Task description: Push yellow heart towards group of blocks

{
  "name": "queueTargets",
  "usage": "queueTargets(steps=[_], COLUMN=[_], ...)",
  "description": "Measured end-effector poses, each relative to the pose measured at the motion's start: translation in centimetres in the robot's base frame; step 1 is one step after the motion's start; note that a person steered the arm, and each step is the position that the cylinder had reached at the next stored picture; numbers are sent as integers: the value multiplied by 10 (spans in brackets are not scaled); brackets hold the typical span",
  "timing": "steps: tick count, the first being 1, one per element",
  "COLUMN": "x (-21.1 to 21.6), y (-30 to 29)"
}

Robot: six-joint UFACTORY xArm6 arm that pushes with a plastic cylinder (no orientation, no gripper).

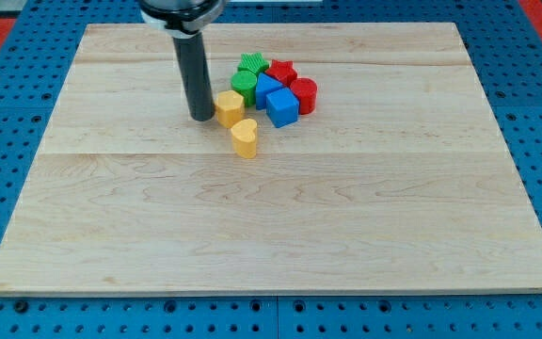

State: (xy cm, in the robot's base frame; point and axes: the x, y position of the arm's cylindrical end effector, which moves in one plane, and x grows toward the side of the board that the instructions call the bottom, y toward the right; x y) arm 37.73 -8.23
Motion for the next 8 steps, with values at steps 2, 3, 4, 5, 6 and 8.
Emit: queueTargets(steps=[2, 3, 4, 5, 6, 8], x=[0, 8, 39, 77, 95, 79], y=[24, 8, -26, -11, 15, 16])
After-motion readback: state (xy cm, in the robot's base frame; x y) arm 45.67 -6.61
